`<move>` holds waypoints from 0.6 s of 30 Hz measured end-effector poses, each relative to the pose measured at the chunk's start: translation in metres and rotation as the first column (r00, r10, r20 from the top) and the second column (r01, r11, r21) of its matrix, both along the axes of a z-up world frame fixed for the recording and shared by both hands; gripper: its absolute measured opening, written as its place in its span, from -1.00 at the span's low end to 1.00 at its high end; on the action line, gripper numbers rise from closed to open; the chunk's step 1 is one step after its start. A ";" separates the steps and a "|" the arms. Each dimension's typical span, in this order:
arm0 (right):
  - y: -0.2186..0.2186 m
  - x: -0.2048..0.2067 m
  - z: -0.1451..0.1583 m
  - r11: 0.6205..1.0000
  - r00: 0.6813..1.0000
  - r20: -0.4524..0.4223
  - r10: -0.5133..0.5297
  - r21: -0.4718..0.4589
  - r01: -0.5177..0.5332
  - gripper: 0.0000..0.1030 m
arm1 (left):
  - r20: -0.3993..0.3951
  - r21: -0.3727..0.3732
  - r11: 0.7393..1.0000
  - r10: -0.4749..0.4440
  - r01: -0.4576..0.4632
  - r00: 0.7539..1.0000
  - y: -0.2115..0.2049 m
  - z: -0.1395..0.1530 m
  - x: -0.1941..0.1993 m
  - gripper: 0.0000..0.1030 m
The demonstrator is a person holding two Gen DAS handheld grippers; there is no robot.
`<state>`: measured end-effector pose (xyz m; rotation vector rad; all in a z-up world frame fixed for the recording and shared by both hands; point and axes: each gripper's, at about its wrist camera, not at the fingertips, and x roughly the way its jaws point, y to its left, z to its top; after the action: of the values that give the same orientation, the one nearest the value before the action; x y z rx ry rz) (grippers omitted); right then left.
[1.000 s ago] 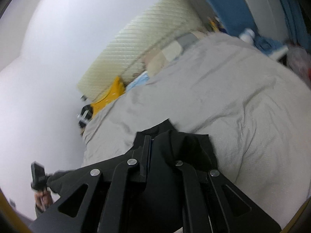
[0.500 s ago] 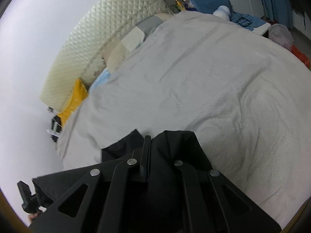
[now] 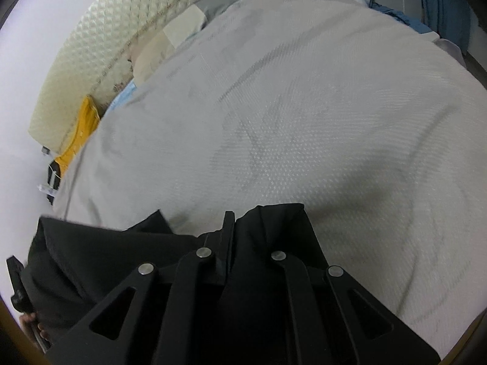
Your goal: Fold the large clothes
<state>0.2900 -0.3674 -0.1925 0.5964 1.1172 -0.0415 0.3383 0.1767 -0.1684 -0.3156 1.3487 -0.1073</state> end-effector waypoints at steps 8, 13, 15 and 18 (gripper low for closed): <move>-0.001 0.004 -0.013 1.000 1.000 -0.020 0.017 0.001 -0.017 -0.86 | -0.037 -0.019 1.000 -0.016 0.015 0.999 -0.006 -0.016 0.010 -0.86; 0.001 -0.013 -0.006 1.000 1.000 0.005 0.022 0.008 -0.022 -0.83 | -0.012 -0.012 1.000 -0.013 0.012 1.000 -0.006 -0.001 -0.010 -0.86; 0.003 -0.023 0.004 0.999 0.999 0.009 0.038 -0.011 -0.038 -0.79 | -0.020 -0.042 0.999 -0.013 0.012 1.000 -0.001 0.007 -0.023 -0.86; 0.006 -0.036 0.019 0.999 0.999 0.009 0.032 -0.010 -0.032 -0.73 | -0.029 -0.079 0.997 -0.003 0.001 1.000 0.009 0.021 -0.037 -0.86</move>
<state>0.2541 -0.3612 -0.1735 0.5694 1.1168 -0.0171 0.3009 0.1855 -0.1472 -0.3837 1.3761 -0.1580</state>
